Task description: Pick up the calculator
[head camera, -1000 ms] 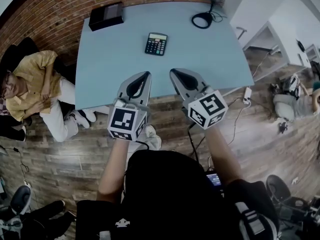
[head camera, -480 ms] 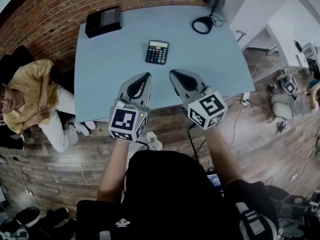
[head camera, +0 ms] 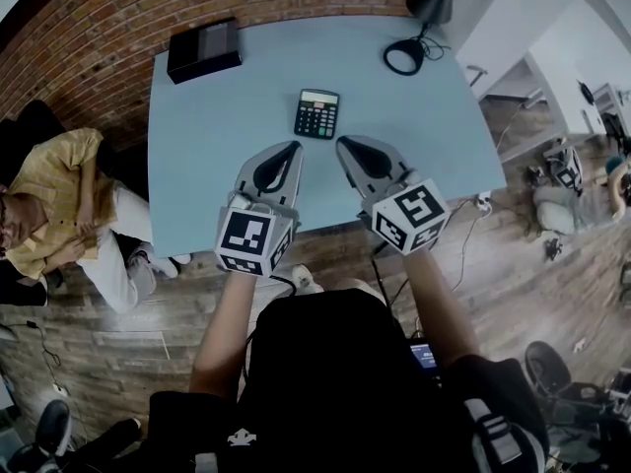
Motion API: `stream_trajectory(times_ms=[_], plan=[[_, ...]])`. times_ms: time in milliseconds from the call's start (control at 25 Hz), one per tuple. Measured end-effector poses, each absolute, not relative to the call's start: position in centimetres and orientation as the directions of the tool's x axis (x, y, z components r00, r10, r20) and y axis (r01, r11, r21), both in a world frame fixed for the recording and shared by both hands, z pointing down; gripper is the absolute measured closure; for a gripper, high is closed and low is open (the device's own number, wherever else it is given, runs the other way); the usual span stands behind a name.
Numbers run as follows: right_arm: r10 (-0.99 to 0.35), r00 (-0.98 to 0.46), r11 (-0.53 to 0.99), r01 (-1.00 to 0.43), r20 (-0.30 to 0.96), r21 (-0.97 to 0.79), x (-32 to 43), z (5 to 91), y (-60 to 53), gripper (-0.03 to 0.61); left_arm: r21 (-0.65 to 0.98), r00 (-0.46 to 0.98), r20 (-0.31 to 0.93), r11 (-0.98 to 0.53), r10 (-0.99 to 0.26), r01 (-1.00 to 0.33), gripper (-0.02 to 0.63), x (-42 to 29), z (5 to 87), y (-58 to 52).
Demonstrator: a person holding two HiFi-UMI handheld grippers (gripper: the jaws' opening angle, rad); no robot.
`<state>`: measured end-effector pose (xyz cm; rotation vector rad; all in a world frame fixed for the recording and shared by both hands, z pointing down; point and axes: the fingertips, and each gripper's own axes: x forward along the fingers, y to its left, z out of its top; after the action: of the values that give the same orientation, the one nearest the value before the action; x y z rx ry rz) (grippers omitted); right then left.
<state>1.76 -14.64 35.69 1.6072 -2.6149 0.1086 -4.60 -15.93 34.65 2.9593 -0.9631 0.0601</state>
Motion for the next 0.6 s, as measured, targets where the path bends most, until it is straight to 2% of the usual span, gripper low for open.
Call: stream_trajectory(times_ms=[600], plan=[[-0.874, -0.472, 0.471, -0.881, 0.113, -0.033, 3.1, 36.3, -18.7, 0.575, 0.025, 0.801, 0.07, -0.802, -0.595, -0.597, 0.606, -3.1, 35.4, -19.4]])
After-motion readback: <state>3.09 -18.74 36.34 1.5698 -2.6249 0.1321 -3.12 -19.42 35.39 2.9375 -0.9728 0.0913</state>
